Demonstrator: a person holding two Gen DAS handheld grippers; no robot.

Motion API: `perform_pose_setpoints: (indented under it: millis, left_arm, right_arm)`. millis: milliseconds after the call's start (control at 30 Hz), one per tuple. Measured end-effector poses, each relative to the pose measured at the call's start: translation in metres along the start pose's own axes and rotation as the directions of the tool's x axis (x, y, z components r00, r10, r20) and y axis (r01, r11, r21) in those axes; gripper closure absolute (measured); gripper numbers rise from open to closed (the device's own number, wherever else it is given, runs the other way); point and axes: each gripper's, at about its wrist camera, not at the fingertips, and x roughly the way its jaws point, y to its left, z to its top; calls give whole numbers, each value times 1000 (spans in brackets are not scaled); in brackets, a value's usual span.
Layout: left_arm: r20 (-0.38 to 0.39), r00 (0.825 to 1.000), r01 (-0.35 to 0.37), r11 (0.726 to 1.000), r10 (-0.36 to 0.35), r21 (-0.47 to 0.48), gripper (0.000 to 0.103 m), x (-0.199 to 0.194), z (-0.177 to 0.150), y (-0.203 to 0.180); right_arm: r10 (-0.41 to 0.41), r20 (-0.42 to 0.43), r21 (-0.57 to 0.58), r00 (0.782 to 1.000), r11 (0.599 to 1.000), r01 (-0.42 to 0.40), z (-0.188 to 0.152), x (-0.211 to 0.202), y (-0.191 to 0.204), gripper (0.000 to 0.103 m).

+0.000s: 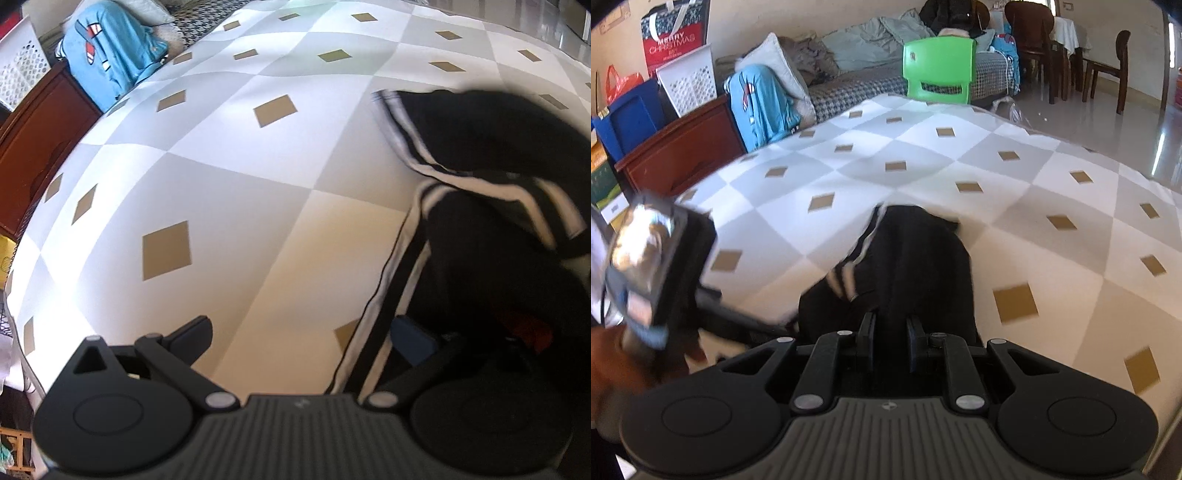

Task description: Fold clothes

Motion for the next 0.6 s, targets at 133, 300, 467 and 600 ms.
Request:
perform_pose_setpoints:
  millis: [133,300,467,600]
  left_arm:
    - [17,1000,2,1000,-2,-12,0,-7,-1,8]
    - [23,999,34,999,-33,-31,0,-15,-4,15]
    - [16,998,54,998,-53,-12,0,-18,-9,11]
    - [30,998,49,999,-49,12,0,-19,-10,7]
  right_arm:
    - [-10,-17,-3,1000,1000,10,-19,-4,-2,86]
    - [-12,-13,10,1000,1000,12,-27,-9,0,84]
    - [7,42,38,999,999,-8,-14,-20,-1,65]
    - [-7,85,74,996,997,1,-1,-20,-3,55]
